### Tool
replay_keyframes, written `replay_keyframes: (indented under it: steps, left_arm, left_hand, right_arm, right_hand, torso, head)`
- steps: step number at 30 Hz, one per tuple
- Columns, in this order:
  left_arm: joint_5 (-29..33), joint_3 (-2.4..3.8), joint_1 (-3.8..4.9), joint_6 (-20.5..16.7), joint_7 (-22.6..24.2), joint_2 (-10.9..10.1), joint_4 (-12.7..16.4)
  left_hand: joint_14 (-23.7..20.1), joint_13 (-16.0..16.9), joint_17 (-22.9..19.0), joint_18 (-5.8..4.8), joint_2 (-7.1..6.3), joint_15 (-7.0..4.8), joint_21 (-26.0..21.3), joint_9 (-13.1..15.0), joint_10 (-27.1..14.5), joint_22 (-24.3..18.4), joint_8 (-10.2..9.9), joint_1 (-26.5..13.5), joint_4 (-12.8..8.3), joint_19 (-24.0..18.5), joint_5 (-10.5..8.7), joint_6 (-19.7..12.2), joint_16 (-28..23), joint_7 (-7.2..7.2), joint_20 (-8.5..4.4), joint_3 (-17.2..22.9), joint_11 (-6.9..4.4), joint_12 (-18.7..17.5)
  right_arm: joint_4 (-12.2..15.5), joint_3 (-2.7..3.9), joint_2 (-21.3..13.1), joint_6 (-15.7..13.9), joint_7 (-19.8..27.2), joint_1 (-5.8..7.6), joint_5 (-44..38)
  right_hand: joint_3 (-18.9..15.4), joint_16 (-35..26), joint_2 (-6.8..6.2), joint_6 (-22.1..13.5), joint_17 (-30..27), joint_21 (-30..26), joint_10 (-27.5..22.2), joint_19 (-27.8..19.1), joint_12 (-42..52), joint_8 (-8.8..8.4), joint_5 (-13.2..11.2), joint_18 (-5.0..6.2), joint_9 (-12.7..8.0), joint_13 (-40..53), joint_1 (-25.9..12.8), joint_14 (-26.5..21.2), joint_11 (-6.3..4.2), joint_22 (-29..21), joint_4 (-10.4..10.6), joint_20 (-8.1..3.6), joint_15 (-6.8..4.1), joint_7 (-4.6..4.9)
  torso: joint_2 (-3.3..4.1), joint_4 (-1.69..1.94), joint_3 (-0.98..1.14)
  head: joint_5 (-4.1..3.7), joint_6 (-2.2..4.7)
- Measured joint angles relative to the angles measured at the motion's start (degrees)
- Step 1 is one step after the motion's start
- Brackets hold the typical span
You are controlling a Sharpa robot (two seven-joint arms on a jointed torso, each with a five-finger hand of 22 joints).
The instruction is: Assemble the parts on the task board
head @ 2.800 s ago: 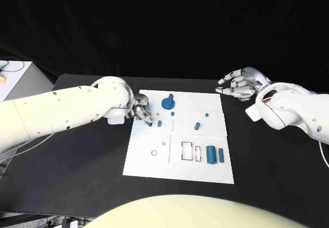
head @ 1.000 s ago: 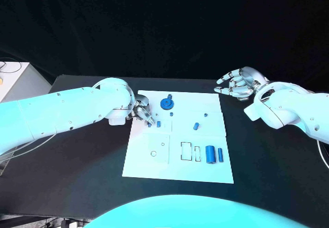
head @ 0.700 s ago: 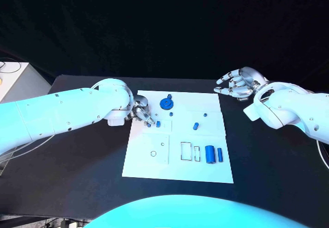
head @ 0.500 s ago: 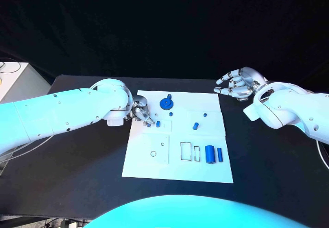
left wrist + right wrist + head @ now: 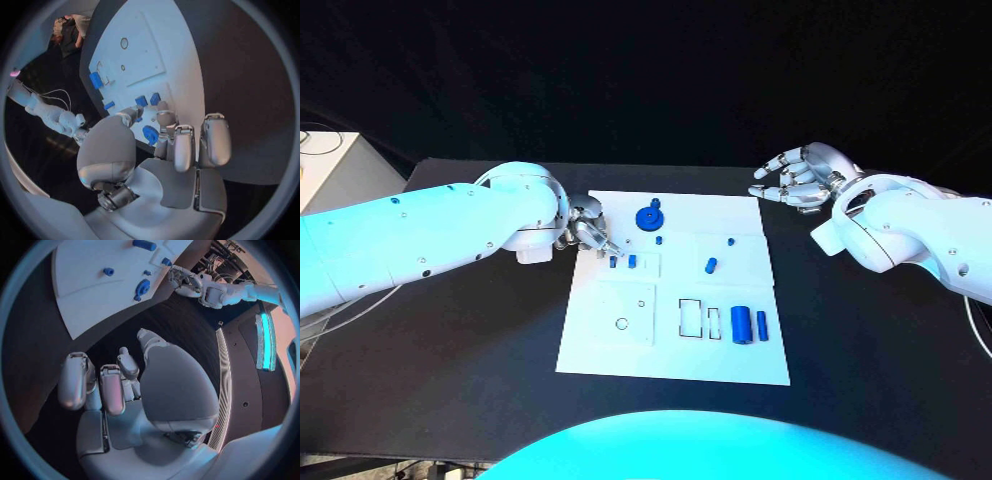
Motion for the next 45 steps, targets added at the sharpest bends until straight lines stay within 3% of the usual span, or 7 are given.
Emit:
replay_keyframes:
  steps: [4, 9, 13, 19, 26, 41, 45]
  left_arm:
    - [2.2, 0.46, 0.01, -2.7, 0.7, -1.1, 1.2]
    - [6.1, 0.61, 0.01, -9.1, 4.7, -2.0, 2.4]
    - [6.0, 0.33, -0.08, -15.4, 10.2, -2.1, 2.7]
    - [3.2, -0.62, -1.11, -23.2, 20.4, -0.4, 1.7]
    - [-3.8, -1.56, -2.42, -28.6, 29.8, 4.0, -2.1]
    - [-16.0, -2.95, -2.93, -28.3, 34.4, 10.5, -9.4]
    - [-18.0, -3.03, -2.93, -26.7, 34.4, 11.2, -10.3]
  left_hand:
    - [0.1, -4.5, 0.0, 0.02, 0.29, 0.29, -2.7, 0.1, -3.3, -2.8, 0.0, 1.6, 2.2, -2.6, -3.71, -2.0, -1.8, 0.49, 0.34, -2.9, 0.5, -3.0]
    - [-5.1, -13.0, -8.4, 5.32, 2.19, 3.39, -21.2, -2.3, -14.8, -23.5, -1.2, 11.1, 1.0, -17.7, -2.61, -9.9, -15.5, 3.84, 2.56, -3.2, 3.61, -10.8]
    - [-9.4, -18.8, -16.4, 5.83, -0.95, 4.44, -29.7, -8.9, -18.8, -31.6, -4.6, 22.2, -1.6, -21.0, -2.53, -12.3, -22.8, 5.1, 3.79, 6.3, 4.74, -17.7]
    - [-15.5, -23.9, -23.4, 5.83, -2.2, 5.5, -30.4, -16.1, -22.6, -31.5, -8.1, 28.3, -6.8, -22.8, -3.3, -13.8, -28.1, 6.07, 4.43, 11.7, 6.1, -22.9]
    - [-13.7, -26.2, -21.0, 5.82, -2.02, 5.75, -27.3, -21.4, -23.7, -28.8, -9.3, 28.6, -10.0, -23.5, -3.29, -10.9, -24.2, 6.07, 4.5, 12.0, 6.58, -23.2]
    - [-14.3, -28.3, -22.6, 5.81, -3.46, 6.36, -26.6, -25.4, -27.7, -28.1, -10.3, 25.9, -10.2, -24.6, -4.11, -9.5, -22.6, 5.22, 5.52, 9.4, 7.08, -23.0]
    - [-14.9, -28.8, -23.0, 5.82, -3.46, 6.24, -27.5, -26.7, -28.6, -28.4, -10.7, 24.7, -9.7, -25.0, -6.72, -9.3, -21.5, 5.01, 5.53, 6.0, 6.99, -22.5]
  right_arm:
    - [0.0, 0.02, 0.0, 0.0, 0.0, -0.02, 0.0]
    - [0.0, 0.02, -0.1, 0.0, 0.0, -0.03, 0.0]
    - [-0.1, 0.02, -0.1, 0.0, 0.0, -0.04, 0.0]
    - [-0.3, 0.0, 0.0, 0.0, 0.1, -0.04, 0.0]
    - [-0.2, 0.01, 0.4, 0.0, 0.1, -0.07, 0.1]
    - [-0.1, 0.01, 0.8, 0.0, 0.2, -0.12, 0.1]
    - [-0.1, 0.01, 0.8, 0.0, 0.3, -0.12, 0.2]
  right_hand:
    - [0.0, 0.0, 0.0, 0.0, 0.0, 0.0, 0.0, 0.0, 0.0, 0.0, 0.0, 0.0, 0.0, 0.0, 0.0, 0.0, 0.0, 0.0, 0.0, 0.0, 0.0, 0.0]
    - [0.0, 0.0, 0.0, 0.0, 0.0, 0.0, 0.0, 0.0, 0.0, 0.0, 0.0, 0.0, -0.1, 0.0, 0.0, 0.0, 0.0, 0.0, 0.0, 0.0, 0.0, 0.0]
    - [0.0, 0.0, 0.0, 0.0, 0.0, 0.0, 0.0, 0.0, 0.0, 0.0, 0.0, 0.0, -0.1, 0.0, 0.0, 0.0, 0.0, 0.0, 0.0, 0.0, 0.0, 0.0]
    - [0.0, 0.0, 0.0, 0.0, 0.0, 0.0, 0.0, 0.0, 0.0, 0.0, 0.0, 0.0, 0.0, 0.0, 0.0, 0.0, 0.0, 0.0, 0.0, 0.0, 0.0, 0.0]
    - [0.0, 0.0, 0.0, 0.0, 0.0, 0.0, 0.0, 0.0, 0.0, 0.0, 0.0, 0.0, -0.1, 0.0, 0.0, 0.0, 0.0, 0.0, 0.0, 0.0, 0.0, 0.0]
    - [0.0, 0.0, 0.0, 0.0, 0.0, 0.0, 0.0, 0.0, 0.0, 0.0, 0.0, 0.0, 0.0, 0.0, 0.0, 0.0, 0.0, 0.0, 0.0, 0.0, 0.0, 0.0]
    - [0.0, 0.0, 0.0, 0.0, 0.0, 0.0, 0.0, 0.0, 0.0, 0.0, 0.0, 0.0, 0.0, 0.0, 0.0, 0.0, 0.0, 0.0, 0.0, 0.0, 0.0, 0.0]
  torso:
    - [0.01, -0.01, 0.01]
    - [0.01, -0.01, 0.03]
    - [0.03, 0.01, 0.04]
    - [0.04, 0.09, 0.0]
    - [0.05, 0.02, -0.07]
    - [0.09, -0.08, 0.01]
    - [0.06, -0.09, 0.04]
  head:
    - [-0.04, 0.01]
    - [-0.33, 0.01]
    - [-0.61, 0.01]
    - [-0.85, 0.01]
    - [-0.93, 0.01]
    - [-1.11, 0.01]
    - [-1.18, 0.01]
